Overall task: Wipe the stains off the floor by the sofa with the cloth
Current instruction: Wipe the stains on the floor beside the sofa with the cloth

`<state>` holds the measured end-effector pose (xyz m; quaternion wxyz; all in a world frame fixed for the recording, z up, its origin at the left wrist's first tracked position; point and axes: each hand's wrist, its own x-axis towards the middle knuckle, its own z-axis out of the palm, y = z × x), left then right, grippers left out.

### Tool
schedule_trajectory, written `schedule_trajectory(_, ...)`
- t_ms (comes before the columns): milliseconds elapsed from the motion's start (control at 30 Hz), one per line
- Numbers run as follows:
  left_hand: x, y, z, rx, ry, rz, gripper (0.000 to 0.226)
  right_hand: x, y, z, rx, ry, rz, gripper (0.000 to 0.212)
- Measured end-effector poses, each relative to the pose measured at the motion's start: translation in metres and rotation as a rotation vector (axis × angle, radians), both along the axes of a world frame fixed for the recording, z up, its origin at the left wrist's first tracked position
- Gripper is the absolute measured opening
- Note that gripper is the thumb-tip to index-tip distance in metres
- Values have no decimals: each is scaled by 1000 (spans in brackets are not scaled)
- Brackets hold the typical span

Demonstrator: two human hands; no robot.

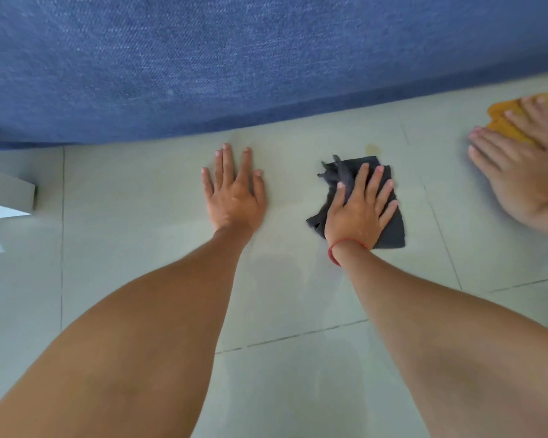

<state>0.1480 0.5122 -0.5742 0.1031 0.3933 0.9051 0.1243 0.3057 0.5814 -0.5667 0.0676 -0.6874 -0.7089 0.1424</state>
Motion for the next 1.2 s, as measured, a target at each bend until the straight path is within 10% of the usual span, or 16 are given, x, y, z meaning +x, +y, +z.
schedule_trajectory(867,2,0,3,1,8,3,52,-19,-10,-1,40,-14,526,51)
schedule_trajectory(1200,1,2,3,-4,-12,1,53,-25,50,-1,-7,-37,166,54)
